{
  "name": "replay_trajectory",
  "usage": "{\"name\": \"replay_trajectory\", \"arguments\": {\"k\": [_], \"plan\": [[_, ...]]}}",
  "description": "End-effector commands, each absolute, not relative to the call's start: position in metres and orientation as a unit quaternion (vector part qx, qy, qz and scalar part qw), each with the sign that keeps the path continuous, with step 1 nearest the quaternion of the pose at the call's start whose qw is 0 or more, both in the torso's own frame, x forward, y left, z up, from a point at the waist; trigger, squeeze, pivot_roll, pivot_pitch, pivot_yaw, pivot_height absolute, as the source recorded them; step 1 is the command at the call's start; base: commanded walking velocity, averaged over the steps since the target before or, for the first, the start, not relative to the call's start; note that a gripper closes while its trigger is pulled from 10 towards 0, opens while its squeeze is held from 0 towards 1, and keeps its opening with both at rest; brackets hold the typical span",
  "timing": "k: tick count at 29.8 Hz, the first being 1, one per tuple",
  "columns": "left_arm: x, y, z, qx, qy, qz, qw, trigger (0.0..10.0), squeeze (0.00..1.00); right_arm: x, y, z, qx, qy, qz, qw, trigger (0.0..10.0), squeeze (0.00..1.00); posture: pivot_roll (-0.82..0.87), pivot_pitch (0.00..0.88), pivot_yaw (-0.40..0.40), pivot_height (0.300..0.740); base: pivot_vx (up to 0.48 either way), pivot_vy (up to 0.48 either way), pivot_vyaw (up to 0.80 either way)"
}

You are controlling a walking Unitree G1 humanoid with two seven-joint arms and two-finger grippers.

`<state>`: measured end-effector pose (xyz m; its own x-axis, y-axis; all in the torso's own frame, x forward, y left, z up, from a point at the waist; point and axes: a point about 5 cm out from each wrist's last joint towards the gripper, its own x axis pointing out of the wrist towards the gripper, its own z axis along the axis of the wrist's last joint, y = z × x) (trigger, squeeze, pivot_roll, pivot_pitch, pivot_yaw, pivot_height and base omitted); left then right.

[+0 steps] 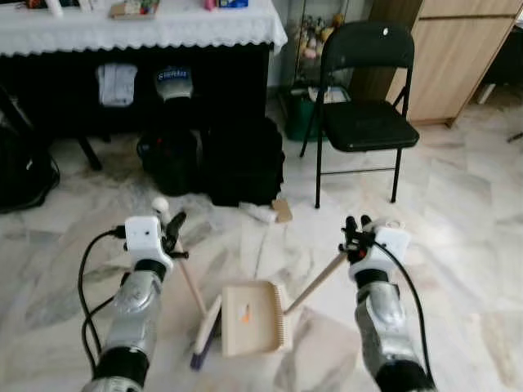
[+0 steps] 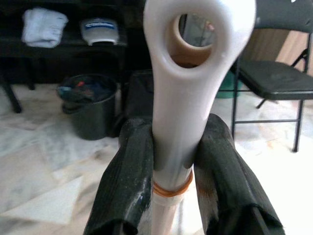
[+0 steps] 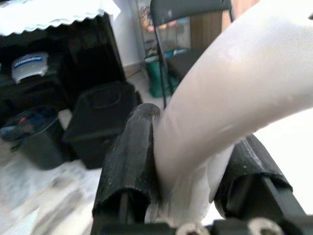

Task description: Sweep floor

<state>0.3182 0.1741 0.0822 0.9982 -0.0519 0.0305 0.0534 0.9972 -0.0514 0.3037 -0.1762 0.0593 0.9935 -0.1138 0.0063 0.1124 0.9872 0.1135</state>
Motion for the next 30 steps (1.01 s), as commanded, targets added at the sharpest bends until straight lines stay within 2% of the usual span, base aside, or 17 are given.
{"name": "replay_trajectory", "arguments": {"k": [1,30], "plan": [[0.3191,0.1790,0.0871,-0.032,-0.025,-0.021,0.999,10.0,0.00,0.3097,-0.1719,0.0709,0.057,-0.031,-0.049,0.997,10.0,0.00,-0.08,0.043,-0.033,0.740,0.450,0.000,0.00],[0.3188,0.1794,0.0870,-0.032,-0.022,-0.024,0.999,10.0,0.00,0.3074,-0.1722,0.0664,0.056,-0.018,-0.056,0.997,10.0,0.00,-0.08,0.046,-0.031,0.740,0.447,0.000,0.00]]}}
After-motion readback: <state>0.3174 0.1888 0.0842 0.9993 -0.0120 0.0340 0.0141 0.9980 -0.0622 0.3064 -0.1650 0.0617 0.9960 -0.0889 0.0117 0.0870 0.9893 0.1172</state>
